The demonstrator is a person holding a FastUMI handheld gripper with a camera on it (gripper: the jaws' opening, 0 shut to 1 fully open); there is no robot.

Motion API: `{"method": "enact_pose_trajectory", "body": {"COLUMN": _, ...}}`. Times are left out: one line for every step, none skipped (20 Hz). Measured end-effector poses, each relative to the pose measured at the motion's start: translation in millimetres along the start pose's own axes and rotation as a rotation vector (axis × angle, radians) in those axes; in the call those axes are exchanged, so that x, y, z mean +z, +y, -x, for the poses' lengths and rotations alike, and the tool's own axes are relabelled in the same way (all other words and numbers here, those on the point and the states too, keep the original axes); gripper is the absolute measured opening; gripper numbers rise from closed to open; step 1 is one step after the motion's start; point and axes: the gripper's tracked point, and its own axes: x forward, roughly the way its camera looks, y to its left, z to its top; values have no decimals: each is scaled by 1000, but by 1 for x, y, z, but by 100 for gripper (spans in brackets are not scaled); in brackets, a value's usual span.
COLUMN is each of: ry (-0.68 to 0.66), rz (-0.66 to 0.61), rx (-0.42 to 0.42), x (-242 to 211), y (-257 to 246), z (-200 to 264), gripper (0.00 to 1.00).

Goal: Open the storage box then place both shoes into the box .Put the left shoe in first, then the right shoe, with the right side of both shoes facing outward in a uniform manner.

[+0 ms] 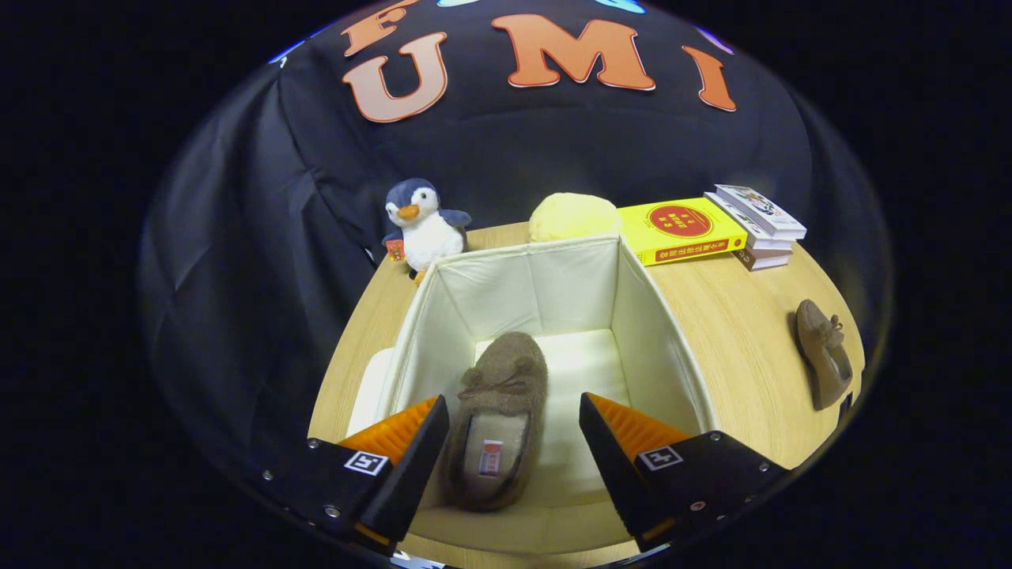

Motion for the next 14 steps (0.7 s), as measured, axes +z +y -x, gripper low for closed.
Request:
{"method": "enact_pose_trajectory", "body": {"ry": -21, "rz": 18, "rx": 4, "x": 6, "y": -4, "z": 5, "gripper": 99}}
{"method": "enact_pose_trajectory", "body": {"ry": -44, "rz": 35, "rx": 9, "x": 12, "y": -7, "z": 10, "gripper": 99}}
{"method": "enact_pose_trajectory", "body": {"ry": -67, "rz": 47, "rx": 14, "x": 18, "y": -12, "z": 15, "gripper": 99}}
{"method": "enact_pose_trajectory", "body": {"ry": -92, "rz": 56, "rx": 20, "x": 26, "y": -19, "z": 21, "gripper": 99}}
{"method": "enact_pose_trajectory", "body": {"ry": -117, "rz": 60, "rx": 21, "x": 34, "y": -26, "z": 26, "gripper": 99}}
{"method": "enact_pose_trajectory", "body": {"ry": -133, "rz": 62, "rx": 17, "x": 40, "y": -37, "z": 30, "gripper": 99}}
{"method": "enact_pose_trajectory", "body": {"ry": -147, "rz": 60, "rx": 7, "x": 45, "y": -49, "z": 35, "gripper": 99}}
{"method": "enact_pose_trajectory", "body": {"ry": -163, "rz": 54, "rx": -9, "x": 50, "y": -65, "z": 39, "gripper": 99}}
{"method": "enact_pose_trajectory", "body": {"ry": -175, "rz": 55, "rx": -22, "x": 56, "y": -81, "z": 43, "gripper": 99}}
{"method": "enact_pose_trajectory", "body": {"ry": -179, "rz": 56, "rx": -40, "x": 58, "y": -99, "z": 46, "gripper": 99}}
{"method": "enact_pose_trajectory", "body": {"ry": -182, "rz": 54, "rx": -60, "x": 59, "y": -118, "z": 51, "gripper": 99}}
{"method": "enact_pose_trajectory", "body": {"ry": -189, "rz": 52, "rx": -80, "x": 61, "y": -139, "z": 55, "gripper": 99}}
{"method": "enact_pose_trajectory", "body": {"ry": -193, "rz": 48, "rx": -100, "x": 62, "y": -160, "z": 58, "gripper": 99}}
{"method": "enact_pose_trajectory", "body": {"ry": -195, "rz": 43, "rx": -120, "x": 63, "y": -182, "z": 61, "gripper": 99}}
